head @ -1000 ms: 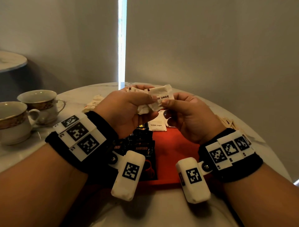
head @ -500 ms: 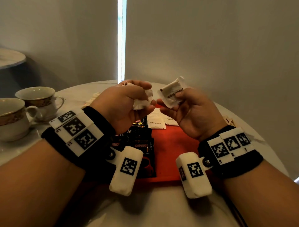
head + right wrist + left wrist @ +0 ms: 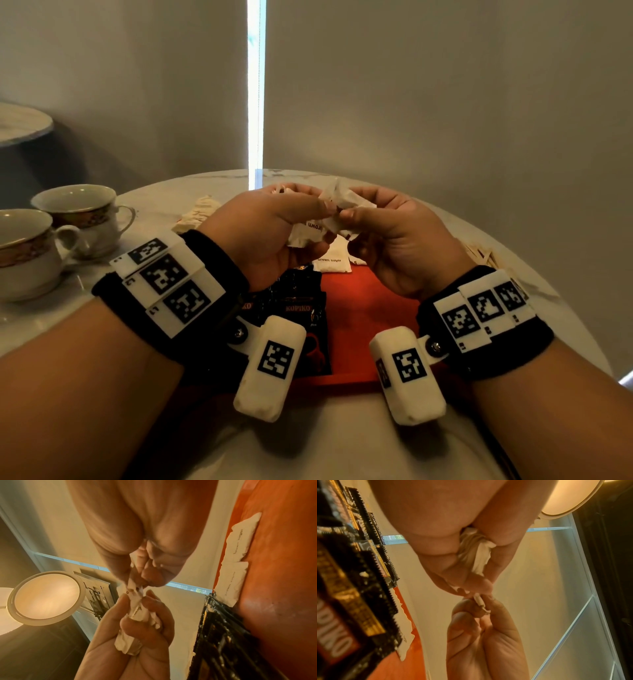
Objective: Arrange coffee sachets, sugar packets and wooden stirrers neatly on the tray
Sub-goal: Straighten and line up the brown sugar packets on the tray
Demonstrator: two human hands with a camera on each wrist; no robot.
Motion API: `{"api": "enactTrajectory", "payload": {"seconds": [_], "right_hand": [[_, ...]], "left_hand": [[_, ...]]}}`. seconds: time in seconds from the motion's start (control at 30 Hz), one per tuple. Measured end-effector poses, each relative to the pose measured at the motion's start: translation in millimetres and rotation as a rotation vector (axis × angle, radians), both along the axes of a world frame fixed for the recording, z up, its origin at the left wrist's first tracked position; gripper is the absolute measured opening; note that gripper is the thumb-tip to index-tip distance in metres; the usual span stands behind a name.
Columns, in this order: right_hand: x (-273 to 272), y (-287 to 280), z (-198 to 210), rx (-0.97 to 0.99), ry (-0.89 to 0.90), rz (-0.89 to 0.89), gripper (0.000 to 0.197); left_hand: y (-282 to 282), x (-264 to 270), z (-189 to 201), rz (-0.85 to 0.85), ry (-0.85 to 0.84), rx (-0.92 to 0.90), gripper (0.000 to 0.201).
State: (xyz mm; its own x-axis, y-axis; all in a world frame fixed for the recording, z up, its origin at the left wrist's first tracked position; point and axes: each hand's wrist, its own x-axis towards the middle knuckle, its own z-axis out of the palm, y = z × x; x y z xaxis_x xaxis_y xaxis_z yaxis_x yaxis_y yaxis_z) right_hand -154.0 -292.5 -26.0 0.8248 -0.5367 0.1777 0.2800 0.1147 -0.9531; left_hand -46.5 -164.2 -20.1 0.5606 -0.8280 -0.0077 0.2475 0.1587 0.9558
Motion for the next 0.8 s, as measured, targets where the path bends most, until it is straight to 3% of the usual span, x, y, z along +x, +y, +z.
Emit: {"api": "enactTrajectory", "payload": {"seconds": [0.23, 0.37, 0.5, 0.63, 0.8], "right_hand": [[0, -6, -1, 0.011, 0.013, -0.089, 0.007], [1, -7, -2, 0.0, 0.017, -0.085, 0.015], [0, -8, -2, -0.015, 0.0, -0.057, 0.046], [1, -11, -2, -0.045, 0.025, -0.092, 0.02], [0, -20, -1, -0.096, 0.055, -0.14, 0.011]], "left_hand": [[-2, 1, 2, 0.027, 0.06, -0.071, 0.012], [-2, 2, 1, 0.026, 0.037, -0.059, 0.035], [-3, 2, 1, 0.083, 0.052, -0.051, 0.02], [-4, 1, 1, 0.104, 0.055, -0.044, 0.013], [-4, 1, 1, 0.113, 0.08, -0.031, 0.019]]}}
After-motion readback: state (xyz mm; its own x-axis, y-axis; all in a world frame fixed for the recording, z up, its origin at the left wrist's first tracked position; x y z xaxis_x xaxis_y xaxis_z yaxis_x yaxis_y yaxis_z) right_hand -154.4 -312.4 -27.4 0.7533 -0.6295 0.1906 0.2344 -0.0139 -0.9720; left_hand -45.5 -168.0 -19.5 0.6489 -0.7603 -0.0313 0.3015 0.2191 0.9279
